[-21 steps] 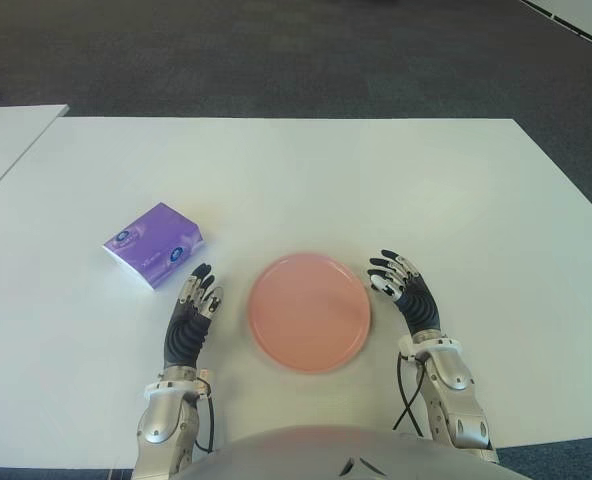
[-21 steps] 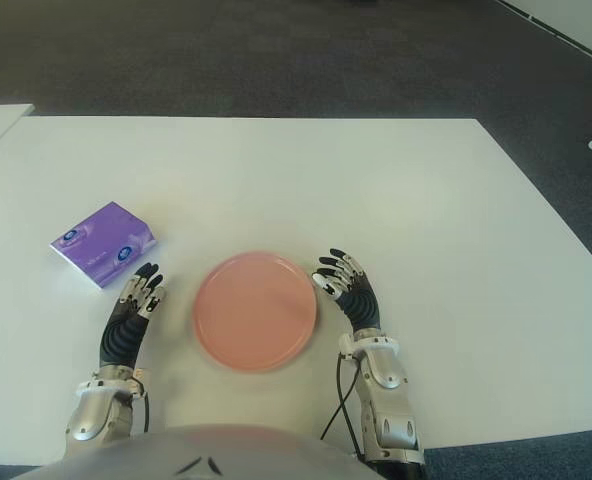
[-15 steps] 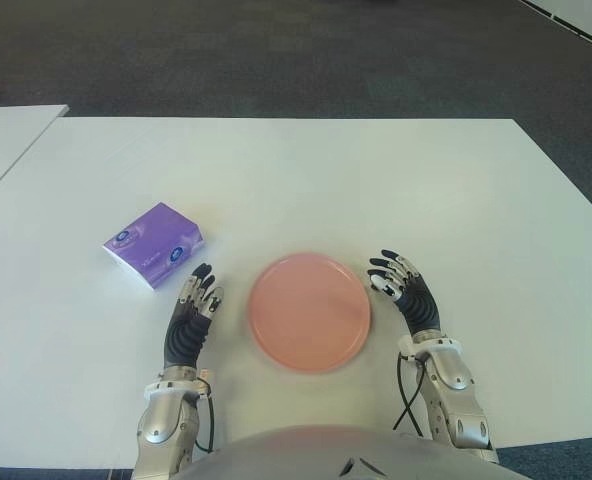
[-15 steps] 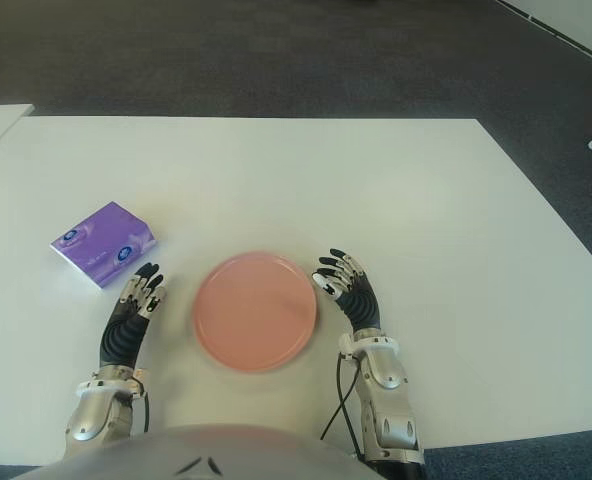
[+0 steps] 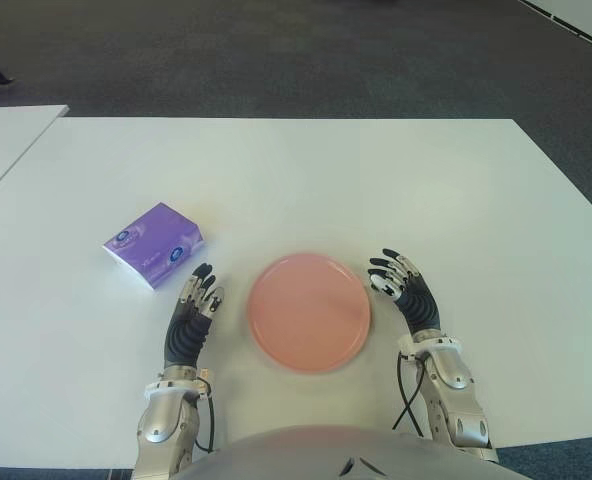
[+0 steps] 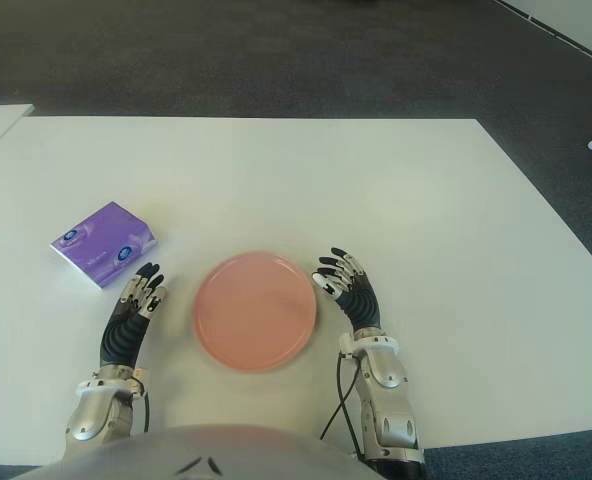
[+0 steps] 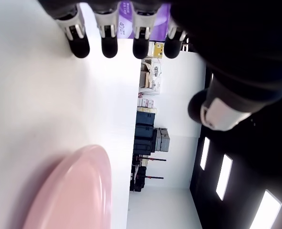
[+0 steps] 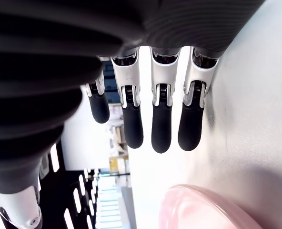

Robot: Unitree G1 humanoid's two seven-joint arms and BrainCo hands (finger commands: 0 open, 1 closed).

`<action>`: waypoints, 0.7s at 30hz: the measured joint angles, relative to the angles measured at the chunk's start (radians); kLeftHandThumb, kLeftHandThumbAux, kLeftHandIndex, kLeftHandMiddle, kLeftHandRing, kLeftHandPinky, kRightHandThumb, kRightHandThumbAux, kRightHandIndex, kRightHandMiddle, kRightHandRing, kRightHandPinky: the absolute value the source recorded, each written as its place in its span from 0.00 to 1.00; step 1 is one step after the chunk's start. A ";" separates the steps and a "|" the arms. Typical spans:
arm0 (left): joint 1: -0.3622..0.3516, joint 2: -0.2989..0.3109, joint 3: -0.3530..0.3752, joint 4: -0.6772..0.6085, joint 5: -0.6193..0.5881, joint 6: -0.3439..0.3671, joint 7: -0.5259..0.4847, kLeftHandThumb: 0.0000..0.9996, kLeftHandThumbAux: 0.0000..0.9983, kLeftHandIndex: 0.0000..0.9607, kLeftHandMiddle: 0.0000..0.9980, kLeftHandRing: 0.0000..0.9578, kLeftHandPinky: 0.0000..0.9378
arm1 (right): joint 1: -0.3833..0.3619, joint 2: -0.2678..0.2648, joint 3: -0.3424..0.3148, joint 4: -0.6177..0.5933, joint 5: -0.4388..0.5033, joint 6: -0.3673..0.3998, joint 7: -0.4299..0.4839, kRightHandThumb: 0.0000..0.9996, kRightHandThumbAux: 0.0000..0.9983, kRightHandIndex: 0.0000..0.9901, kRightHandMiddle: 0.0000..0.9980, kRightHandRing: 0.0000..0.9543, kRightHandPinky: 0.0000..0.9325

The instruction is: Put the tissue paper into the plate.

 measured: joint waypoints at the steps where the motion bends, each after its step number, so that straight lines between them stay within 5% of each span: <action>1: -0.001 0.002 0.003 0.000 0.001 0.000 0.000 0.11 0.55 0.08 0.05 0.02 0.00 | 0.000 0.000 0.000 0.000 0.000 0.000 0.000 0.22 0.69 0.18 0.31 0.34 0.35; 8: 0.012 0.031 0.031 -0.176 0.153 0.089 0.065 0.17 0.57 0.07 0.04 0.03 0.06 | -0.003 -0.001 -0.002 0.000 0.000 -0.002 0.001 0.22 0.69 0.19 0.31 0.34 0.36; 15: -0.006 0.066 0.038 -0.257 0.442 0.093 0.193 0.26 0.43 0.11 0.07 0.07 0.11 | -0.013 -0.001 -0.010 0.001 0.001 -0.015 0.011 0.23 0.69 0.19 0.31 0.34 0.35; 21: -0.042 0.092 0.038 -0.269 0.686 0.121 0.296 0.31 0.33 0.14 0.06 0.04 0.05 | -0.018 -0.002 -0.014 0.004 0.001 -0.022 0.018 0.23 0.69 0.19 0.31 0.35 0.36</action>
